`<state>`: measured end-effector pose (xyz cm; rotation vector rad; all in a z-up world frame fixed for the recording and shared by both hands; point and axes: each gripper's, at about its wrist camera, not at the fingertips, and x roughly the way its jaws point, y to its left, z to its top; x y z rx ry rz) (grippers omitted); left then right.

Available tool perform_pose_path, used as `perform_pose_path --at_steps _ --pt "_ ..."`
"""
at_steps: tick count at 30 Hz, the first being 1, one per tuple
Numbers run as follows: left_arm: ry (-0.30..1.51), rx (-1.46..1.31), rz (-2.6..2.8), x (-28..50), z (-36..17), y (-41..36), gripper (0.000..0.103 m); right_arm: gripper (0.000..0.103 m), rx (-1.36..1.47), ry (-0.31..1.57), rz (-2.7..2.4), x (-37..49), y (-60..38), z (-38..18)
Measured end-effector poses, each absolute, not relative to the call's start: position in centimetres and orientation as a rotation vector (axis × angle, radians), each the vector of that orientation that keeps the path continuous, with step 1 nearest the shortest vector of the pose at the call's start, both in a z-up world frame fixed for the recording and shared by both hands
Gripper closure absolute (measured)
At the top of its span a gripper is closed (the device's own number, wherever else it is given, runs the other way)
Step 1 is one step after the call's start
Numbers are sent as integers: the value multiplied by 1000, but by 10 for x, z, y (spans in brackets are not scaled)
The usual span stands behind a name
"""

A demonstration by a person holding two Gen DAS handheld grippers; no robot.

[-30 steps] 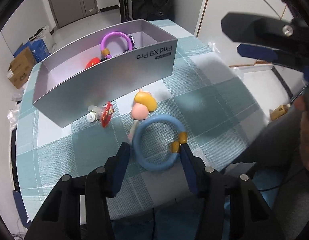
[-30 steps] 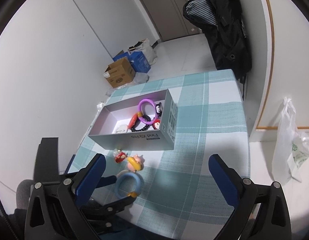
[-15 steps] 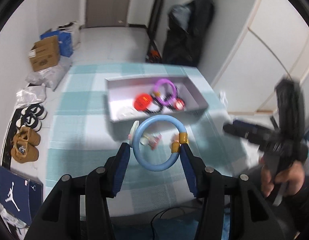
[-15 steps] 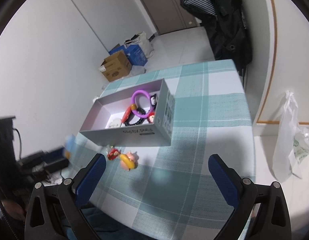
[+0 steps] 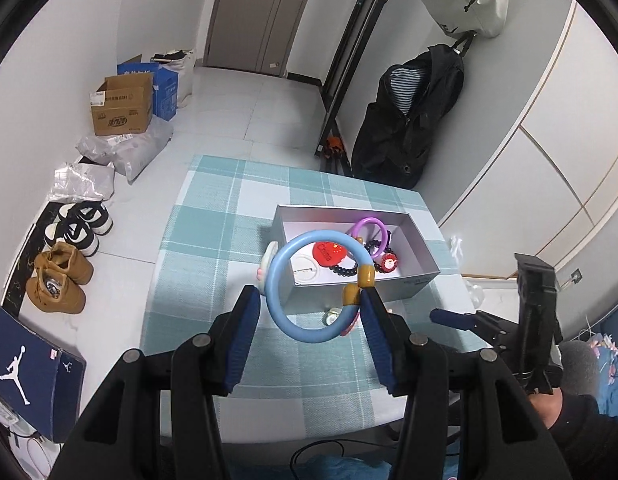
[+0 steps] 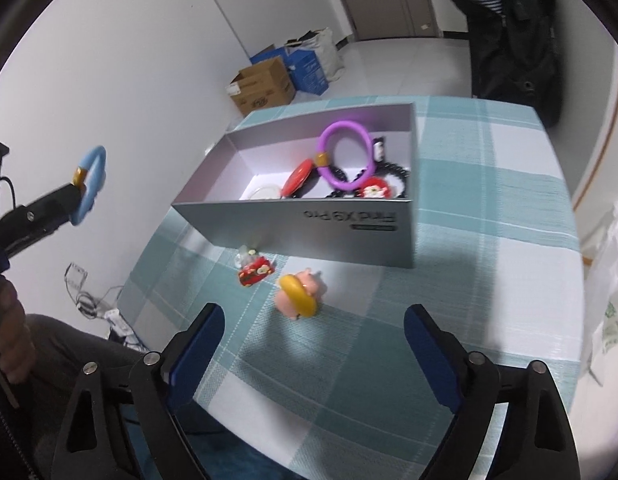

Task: Organize jewelry
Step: 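Grasp the pink pig figure with the right tool while the left tool holds the blue ring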

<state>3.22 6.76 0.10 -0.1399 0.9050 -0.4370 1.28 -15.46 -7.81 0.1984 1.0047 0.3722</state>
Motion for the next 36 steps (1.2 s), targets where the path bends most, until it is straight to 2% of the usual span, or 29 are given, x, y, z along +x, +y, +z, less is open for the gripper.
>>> perform_pose_path --at_steps 7,12,14,16,19,20,36 --pt "932 -150 -454 34 -3 70 57 22 163 1027 387 26 -132 -86" --pt "941 -130 -457 36 -6 68 57 38 113 1041 386 30 -119 -91" --pt "943 -118 -462 36 -6 65 57 41 111 1051 395 31 -117 -92" --pt "943 -112 -465 37 -6 63 57 48 111 1049 392 32 -116 -91" --pt "939 -94 -471 36 -4 59 57 64 96 1050 369 32 -116 -92" --pt "938 -91 -474 35 -4 58 57 74 94 1050 364 32 -116 -93" --pt "937 -90 -462 37 -6 56 57 76 148 1042 356 31 -129 -86"
